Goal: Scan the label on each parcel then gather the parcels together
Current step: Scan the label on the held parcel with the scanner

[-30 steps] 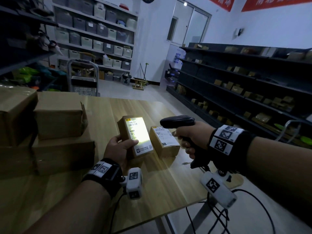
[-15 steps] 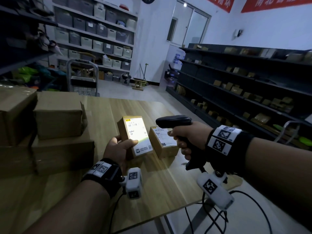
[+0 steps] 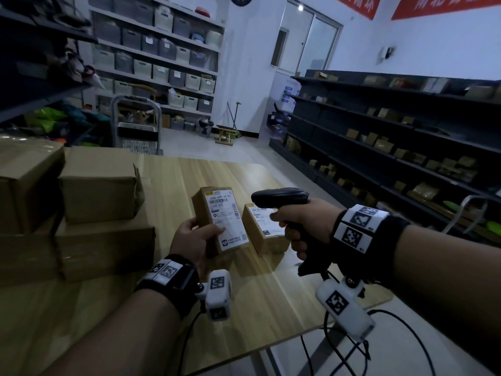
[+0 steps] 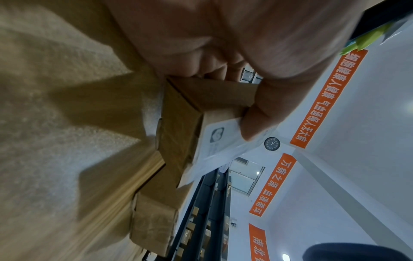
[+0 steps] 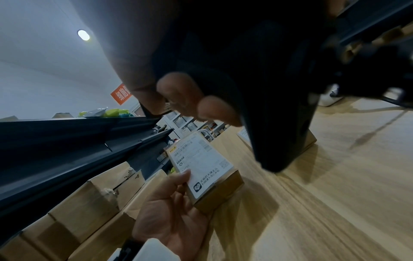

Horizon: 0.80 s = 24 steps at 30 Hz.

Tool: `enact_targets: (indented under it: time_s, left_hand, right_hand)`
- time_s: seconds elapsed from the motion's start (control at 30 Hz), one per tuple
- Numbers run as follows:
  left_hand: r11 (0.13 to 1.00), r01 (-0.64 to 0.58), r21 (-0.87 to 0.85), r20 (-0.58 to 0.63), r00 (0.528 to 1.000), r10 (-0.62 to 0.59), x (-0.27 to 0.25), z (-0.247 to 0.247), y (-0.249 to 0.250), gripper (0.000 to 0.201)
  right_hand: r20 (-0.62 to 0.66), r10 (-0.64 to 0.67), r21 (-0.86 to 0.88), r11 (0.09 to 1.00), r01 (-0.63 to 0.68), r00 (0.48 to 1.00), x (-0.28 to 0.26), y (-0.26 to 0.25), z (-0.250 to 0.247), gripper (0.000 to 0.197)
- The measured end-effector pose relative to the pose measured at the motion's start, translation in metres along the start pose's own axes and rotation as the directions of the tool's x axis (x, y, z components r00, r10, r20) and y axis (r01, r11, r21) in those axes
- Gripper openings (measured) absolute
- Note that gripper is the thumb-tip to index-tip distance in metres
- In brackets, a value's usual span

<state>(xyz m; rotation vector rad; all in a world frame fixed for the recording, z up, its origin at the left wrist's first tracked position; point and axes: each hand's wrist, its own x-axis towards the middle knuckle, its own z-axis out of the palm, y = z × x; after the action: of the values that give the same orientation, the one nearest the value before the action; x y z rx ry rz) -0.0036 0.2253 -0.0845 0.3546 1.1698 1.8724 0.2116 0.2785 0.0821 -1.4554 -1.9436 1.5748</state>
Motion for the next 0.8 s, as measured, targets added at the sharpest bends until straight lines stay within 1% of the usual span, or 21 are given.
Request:
enact_targets:
  time_s: [0.1,0.23,0.33,0.4,0.47,0.53,0.63,0.7,0.8]
  left_hand:
    - [1.0,0.013,-0.016,0.001,1.0,-0.013,0.001,0.0,0.0,0.056]
    - [0.999,0.034,-0.039,0.03,0.999,-0.033,-0.001,0.0,0.0,0.06]
    - [0.998,0.034,-0.054,0.032,0.999,-0.032,-0.001,-0.001,0.0,0.06]
    - [0.998,0.031,-0.059,0.034,0.999,-0.029,-0.001,0.0,0.0,0.061]
    - [0.998,0.023,-0.063,0.022,1.0,-0.022,-0.001,0.001,0.0,0.057]
    - [0.997,0.012,-0.075,0.005,1.0,-0.011,0.0,0.001,-0.001,0.054]
    - [0.992,-0.02,-0.124,-0.024,1.0,0.017,-0.001,0.004,-0.001,0.045]
    - [0.989,-0.024,-0.146,-0.029,0.999,0.02,-0.002,0.008,0.0,0.037]
    - [0.991,-0.027,-0.133,-0.017,1.0,0.024,-0.005,0.01,0.002,0.032]
  right_hand:
    - [0.0,-0.001,0.0,1.0,0.001,1.0,0.001,0.001,0.0,0.026]
    - [0.009,-0.018,-0.007,1.0,0.019,1.0,0.004,0.005,-0.002,0.025]
    - [0.019,-0.041,0.043,0.998,0.041,0.999,0.011,0.011,-0.005,0.025]
    - [-0.007,-0.048,0.088,0.995,0.049,0.999,0.018,0.017,-0.007,0.027]
    - [-0.044,-0.064,0.172,0.982,0.071,0.997,0.024,0.023,-0.008,0.029]
    - [-0.073,-0.083,0.327,0.939,0.102,0.994,0.03,0.033,-0.009,0.027]
    - [-0.054,-0.082,0.579,0.809,0.098,0.995,0.037,0.054,-0.008,0.028]
    - [-0.065,-0.064,0.653,0.752,0.091,0.996,0.043,0.07,-0.011,0.033]
    - [-0.127,-0.019,0.694,0.712,0.102,0.992,0.056,0.091,-0.015,0.04]
